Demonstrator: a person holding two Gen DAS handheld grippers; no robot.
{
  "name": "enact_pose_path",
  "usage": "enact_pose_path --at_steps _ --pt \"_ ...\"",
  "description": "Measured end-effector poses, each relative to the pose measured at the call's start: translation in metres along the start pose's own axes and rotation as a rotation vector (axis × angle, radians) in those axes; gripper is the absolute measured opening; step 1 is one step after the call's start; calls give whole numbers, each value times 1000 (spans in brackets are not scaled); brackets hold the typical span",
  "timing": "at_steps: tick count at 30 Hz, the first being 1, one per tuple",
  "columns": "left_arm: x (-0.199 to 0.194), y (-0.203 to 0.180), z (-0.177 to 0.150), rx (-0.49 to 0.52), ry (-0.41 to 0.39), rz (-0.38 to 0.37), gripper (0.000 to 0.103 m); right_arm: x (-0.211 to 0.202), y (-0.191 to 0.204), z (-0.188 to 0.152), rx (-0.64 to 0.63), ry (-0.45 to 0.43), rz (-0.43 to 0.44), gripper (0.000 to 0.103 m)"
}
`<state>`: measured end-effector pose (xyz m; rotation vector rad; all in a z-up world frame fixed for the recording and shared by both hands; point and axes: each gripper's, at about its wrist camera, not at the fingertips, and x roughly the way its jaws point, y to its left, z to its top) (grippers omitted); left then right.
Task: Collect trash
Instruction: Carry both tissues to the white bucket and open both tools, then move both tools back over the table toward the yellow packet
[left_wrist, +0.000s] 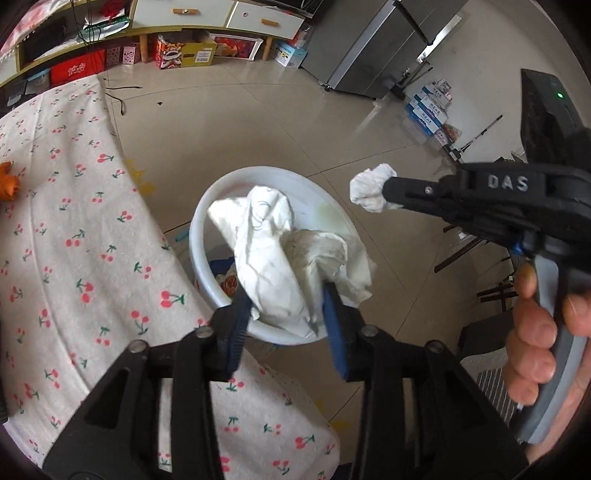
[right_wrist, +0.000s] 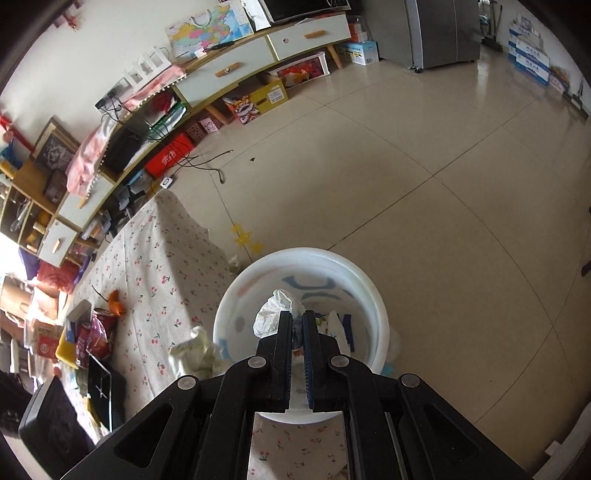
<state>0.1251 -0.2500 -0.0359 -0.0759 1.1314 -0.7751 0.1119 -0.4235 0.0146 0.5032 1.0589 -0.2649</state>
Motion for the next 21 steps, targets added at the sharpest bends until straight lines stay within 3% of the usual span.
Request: enact_pose_path --at_steps 3,9,16,21 --pt "-6 -1 -2 0 -17 -3 60 1 -2 1 0 7 2 8" --pt "-30 16 -15 -42 -32 14 61 4 -2 1 3 23 4 12" --pt "-64 59 -43 -190 -8 111 61 1 10 -1 -11 11 -2 31" --pt "-104 89 -70 -263 -14 189 61 -2 42 -7 -88 3 18 32"
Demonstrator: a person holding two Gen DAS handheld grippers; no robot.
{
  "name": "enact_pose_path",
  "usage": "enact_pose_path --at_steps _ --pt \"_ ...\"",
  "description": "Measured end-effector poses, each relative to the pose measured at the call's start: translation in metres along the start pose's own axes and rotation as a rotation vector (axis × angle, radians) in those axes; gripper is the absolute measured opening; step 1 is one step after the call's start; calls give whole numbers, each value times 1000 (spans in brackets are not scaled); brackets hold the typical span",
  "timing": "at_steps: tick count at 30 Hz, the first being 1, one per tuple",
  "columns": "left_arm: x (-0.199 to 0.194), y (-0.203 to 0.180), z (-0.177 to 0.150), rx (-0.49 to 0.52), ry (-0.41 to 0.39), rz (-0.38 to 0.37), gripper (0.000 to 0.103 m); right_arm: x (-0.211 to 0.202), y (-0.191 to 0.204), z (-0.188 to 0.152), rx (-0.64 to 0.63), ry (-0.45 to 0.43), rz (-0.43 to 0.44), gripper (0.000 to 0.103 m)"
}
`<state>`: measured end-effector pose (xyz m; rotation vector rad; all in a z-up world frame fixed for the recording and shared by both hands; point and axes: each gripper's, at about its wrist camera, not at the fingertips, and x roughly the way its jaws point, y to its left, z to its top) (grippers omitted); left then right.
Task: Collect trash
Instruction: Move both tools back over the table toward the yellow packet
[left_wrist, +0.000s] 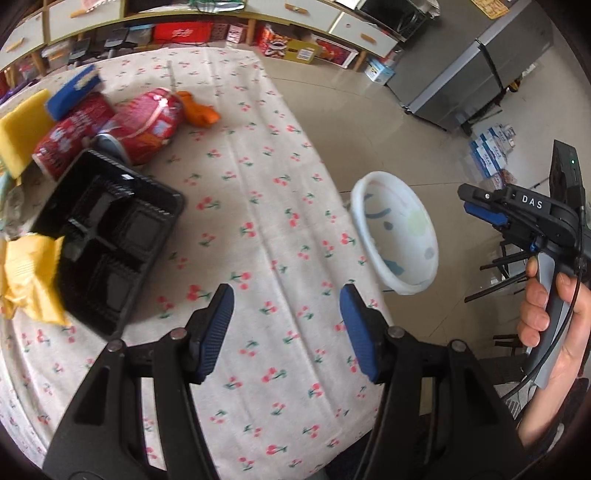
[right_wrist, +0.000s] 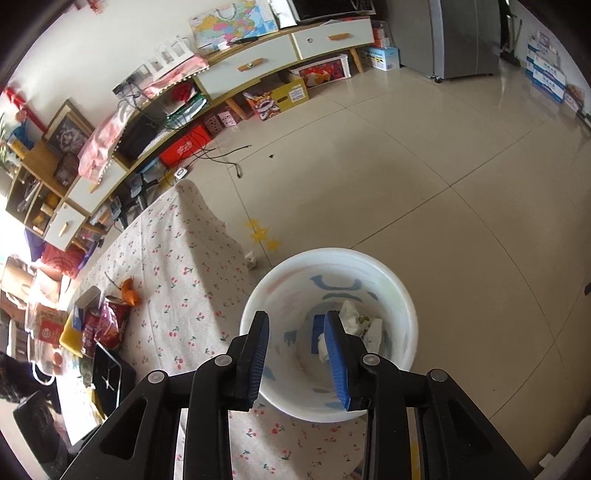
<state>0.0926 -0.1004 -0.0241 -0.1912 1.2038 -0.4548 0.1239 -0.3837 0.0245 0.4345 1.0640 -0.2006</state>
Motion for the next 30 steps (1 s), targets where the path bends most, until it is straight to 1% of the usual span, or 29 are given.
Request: enact_pose_path --at_steps 4,7,9,11,13,16,18,24,30 --pt "-29 45 -5 -88 -26 54 61 3 39 -9 -93 14 38 36" --pt "-50 87 -7 -160 -41 110 61 10 66 -19 -153 42 78 39" --pt "-60 114 -15 -233 -45 115 61 16 83 -26 -182 71 109 39" --pt "-64 140 -24 -322 -46 90 61 22 98 -34 -201 103 146 40" --pt "-63 160 -33 -390 -47 56 61 30 112 -43 -223 138 172 40" --pt "-59 179 -44 -477 -40 -16 60 41 131 -55 -260 172 165 40" --pt "-57 183 -49 -517 -40 -72 60 47 142 -62 -290 187 151 40" --pt "-46 189 -56 -610 -43 -196 60 57 163 -77 -342 220 153 41" --pt "-45 195 -58 -692 -75 -265 60 63 175 -88 -374 240 155 41"
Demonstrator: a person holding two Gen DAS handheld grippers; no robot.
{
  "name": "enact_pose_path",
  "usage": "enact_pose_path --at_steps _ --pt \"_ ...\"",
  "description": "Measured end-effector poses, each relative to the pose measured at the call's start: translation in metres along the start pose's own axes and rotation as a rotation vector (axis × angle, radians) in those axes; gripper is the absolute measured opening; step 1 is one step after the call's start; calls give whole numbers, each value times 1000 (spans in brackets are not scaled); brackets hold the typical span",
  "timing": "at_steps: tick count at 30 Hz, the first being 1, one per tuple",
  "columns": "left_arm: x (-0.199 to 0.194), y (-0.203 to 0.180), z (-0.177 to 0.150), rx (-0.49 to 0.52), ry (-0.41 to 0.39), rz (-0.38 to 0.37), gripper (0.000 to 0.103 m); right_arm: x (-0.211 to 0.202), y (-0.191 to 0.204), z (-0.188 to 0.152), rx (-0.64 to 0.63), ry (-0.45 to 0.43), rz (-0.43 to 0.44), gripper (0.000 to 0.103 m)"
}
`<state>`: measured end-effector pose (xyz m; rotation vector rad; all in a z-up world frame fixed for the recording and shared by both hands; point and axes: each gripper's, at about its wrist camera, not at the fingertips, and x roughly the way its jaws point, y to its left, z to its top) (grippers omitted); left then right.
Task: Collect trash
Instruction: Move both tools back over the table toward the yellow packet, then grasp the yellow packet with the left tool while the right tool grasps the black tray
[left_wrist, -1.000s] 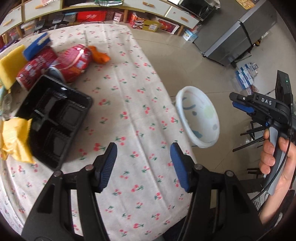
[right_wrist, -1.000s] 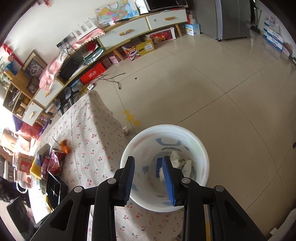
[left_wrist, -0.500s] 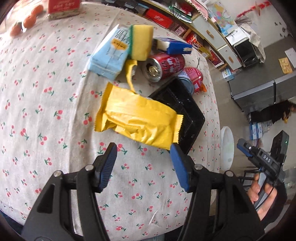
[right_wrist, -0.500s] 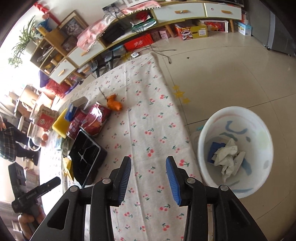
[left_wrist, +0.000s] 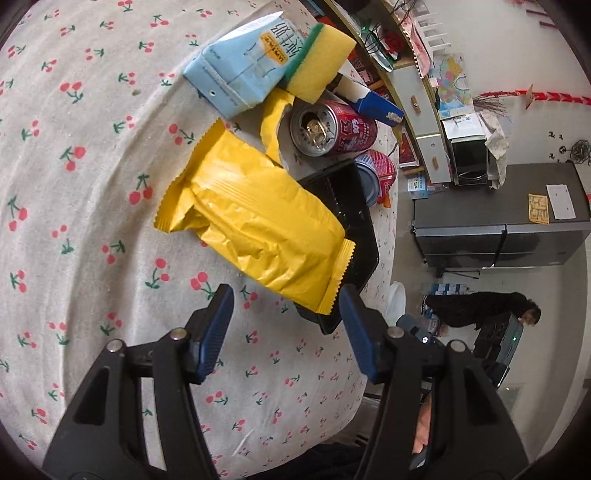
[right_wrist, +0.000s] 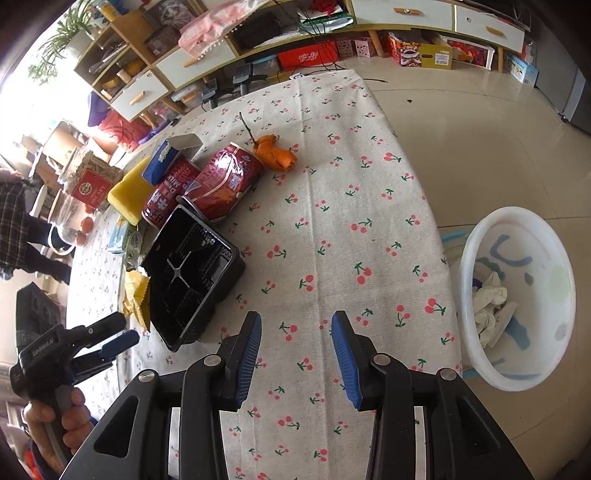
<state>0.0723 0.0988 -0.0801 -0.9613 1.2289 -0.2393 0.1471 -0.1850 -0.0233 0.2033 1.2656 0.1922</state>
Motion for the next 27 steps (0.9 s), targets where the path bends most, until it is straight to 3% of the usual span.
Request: enact_pose_path --at_steps 11,13,14,16,18,27 --pt "-2 14 3 -64 -67 -25 59 16 17 0 -18 38 49 41" --pt "-9 17 2 -47 -88 -15 41 20 21 2 -26 45 60 41" --pt "-12 17 2 -43 -95 -18 39 22 23 2 -28 48 64 41" --pt "-17 16 1 -26 -103 -25 20 25 27 5 -33 51 64 41" --pt "-24 18 -1 -15 -113 -16 11 28 29 9 -32 53 70 41" --pt "-44 19 -7 64 -108 31 9 40 39 23 5 50 160 41"
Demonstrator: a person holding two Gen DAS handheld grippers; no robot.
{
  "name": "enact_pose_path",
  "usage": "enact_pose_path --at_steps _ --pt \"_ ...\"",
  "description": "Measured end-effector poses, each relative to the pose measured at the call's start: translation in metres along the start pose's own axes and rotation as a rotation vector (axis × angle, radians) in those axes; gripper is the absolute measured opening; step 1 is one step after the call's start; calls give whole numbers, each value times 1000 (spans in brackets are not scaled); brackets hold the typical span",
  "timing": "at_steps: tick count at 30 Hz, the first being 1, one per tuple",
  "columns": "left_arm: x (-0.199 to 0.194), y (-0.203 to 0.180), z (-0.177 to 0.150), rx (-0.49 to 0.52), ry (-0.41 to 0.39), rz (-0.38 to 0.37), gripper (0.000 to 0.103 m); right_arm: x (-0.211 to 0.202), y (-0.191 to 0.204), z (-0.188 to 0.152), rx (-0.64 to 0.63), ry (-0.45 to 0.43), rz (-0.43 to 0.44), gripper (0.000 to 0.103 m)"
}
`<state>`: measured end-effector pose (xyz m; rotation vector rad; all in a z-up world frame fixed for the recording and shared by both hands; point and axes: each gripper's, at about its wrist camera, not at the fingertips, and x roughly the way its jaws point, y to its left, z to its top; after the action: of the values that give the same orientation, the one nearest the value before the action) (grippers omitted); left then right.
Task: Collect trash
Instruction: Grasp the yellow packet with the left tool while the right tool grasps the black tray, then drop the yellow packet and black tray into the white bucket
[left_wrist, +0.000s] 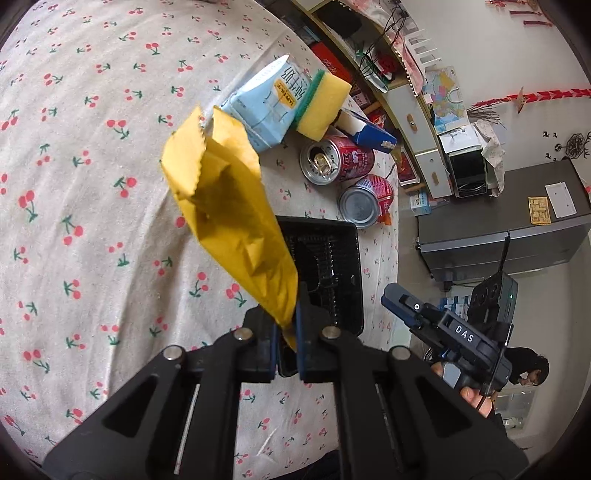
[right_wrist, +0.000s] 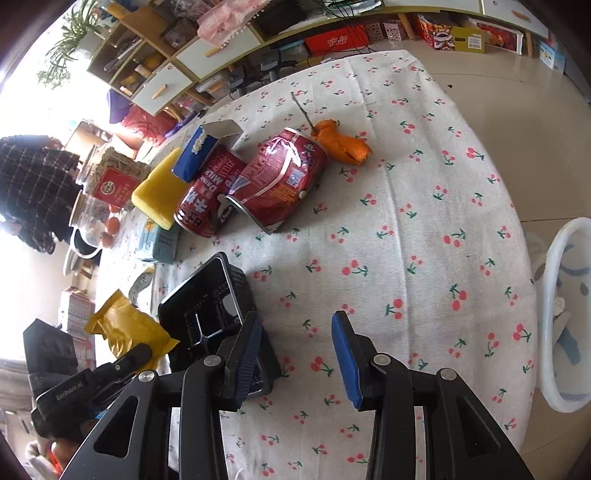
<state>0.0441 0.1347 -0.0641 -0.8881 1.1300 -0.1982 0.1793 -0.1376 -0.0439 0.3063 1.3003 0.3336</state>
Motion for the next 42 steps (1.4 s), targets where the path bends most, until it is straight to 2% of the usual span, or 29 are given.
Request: enact_pose_path --at_steps 4,8,9,10,16,23,27,33,36,42 --pt "5 -7 1 31 15 4 9 13 18 -3 -60 33 14 41" --pt "8 -8 1 35 30 -12 9 35 36 -13 -157 88 -65 37" --pt "8 -9 2 38 30 -17 9 39 39 -15 -178 90 -93 21" --pt "6 -11 3 42 25 -17 9 41 41 -17 -193 95 -109 9" --pt "-3 -27 3 134 -15 3 9 16 37 -15 -198 20 -181 6" --pt "19 -57 -10 256 40 12 9 -13 13 -21 -146 -22 -176 6" --pt "37 -73 -21 309 111 -16 9 -28 2 -28 -126 -39 -175 6" --pt "66 -96 -37 387 227 -40 9 -71 -31 -43 -138 -86 -270 6" --pt "83 -117 -46 438 272 -29 9 -102 -69 -44 -66 -126 -282 6" --pt "122 -188 -75 598 365 -52 9 -142 -145 -50 111 -191 -406 6"
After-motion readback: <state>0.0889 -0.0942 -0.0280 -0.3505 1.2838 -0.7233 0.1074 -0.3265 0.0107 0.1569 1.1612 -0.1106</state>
